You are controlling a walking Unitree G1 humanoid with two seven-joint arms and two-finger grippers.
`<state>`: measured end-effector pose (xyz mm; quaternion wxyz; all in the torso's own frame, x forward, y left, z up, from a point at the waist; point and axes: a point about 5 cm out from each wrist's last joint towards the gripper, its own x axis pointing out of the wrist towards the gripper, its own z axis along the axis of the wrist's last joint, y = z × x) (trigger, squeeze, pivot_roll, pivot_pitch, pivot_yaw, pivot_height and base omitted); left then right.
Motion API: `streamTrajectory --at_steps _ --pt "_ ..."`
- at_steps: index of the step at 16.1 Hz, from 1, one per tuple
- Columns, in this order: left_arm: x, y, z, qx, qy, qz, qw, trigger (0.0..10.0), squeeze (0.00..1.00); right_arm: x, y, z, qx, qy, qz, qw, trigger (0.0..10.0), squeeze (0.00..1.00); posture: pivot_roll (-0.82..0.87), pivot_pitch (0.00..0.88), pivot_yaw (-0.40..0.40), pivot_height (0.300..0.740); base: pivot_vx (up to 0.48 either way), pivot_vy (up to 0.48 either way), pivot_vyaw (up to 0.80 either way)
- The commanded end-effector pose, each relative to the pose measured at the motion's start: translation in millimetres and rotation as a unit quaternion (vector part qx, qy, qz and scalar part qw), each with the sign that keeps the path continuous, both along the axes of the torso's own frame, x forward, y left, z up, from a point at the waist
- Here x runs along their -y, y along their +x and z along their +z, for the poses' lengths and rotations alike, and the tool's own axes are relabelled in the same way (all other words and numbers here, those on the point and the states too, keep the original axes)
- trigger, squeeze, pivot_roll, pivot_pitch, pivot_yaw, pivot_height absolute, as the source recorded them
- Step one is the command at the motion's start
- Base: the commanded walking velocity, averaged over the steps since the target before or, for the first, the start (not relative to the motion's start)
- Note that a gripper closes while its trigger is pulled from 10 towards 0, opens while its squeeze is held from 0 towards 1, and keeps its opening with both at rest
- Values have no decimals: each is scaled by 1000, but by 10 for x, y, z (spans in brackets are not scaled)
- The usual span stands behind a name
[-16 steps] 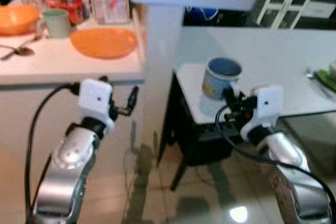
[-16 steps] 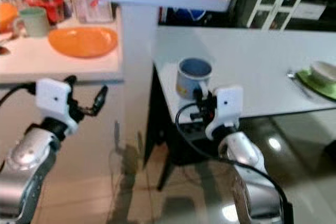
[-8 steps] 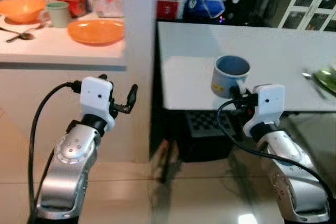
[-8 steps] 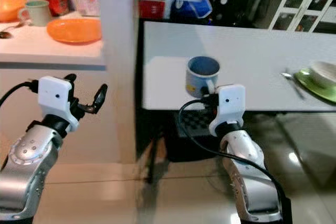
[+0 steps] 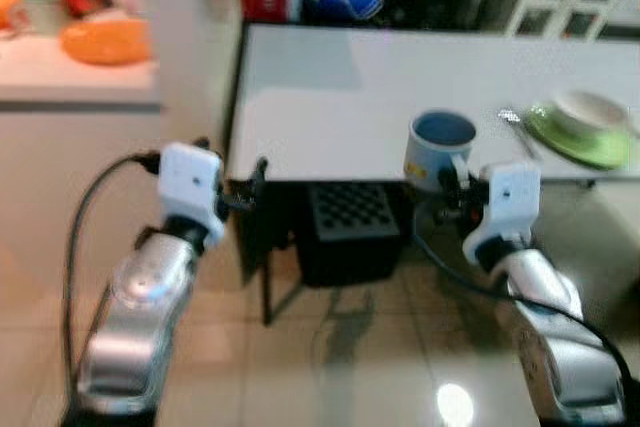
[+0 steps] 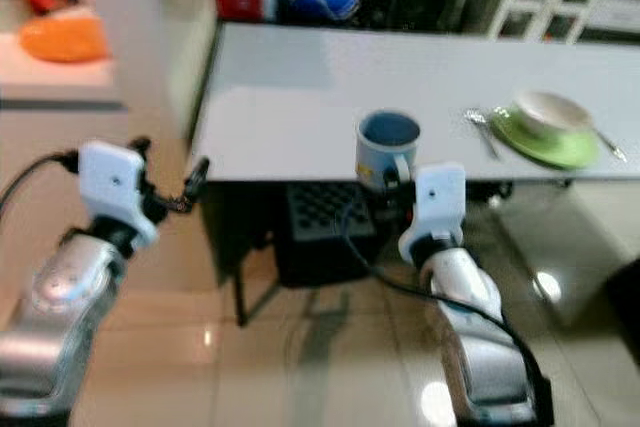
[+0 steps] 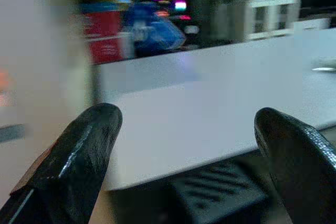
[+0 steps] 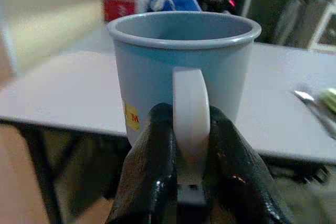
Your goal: Setting the table
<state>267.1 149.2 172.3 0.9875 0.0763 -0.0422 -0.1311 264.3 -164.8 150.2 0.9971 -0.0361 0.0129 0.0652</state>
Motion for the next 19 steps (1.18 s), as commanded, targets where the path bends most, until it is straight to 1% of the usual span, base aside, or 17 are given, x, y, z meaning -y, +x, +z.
streamTrajectory --at_steps 1,6,10,19 --pt "-16 15 39 8 8 2 1000 10000 0 14 13 81 19 0 -3 1000 10000 0 74 0 -35 740 0 -435 0" --pt "-20 18 38 9 6 6 1000 10000 0 29 24 98 22 -5 -6 1000 10000 0 67 0 -32 740 0 -434 0" --pt "-7 37 53 11 7 3 1000 10000 0 45 23 103 25 0 -14 1000 10000 0 69 0 -28 740 0 -432 0" --pt "-22 30 46 10 11 4 1000 10000 0 50 18 97 26 2 -19 999 10000 0 75 0 -27 740 0 -431 0"
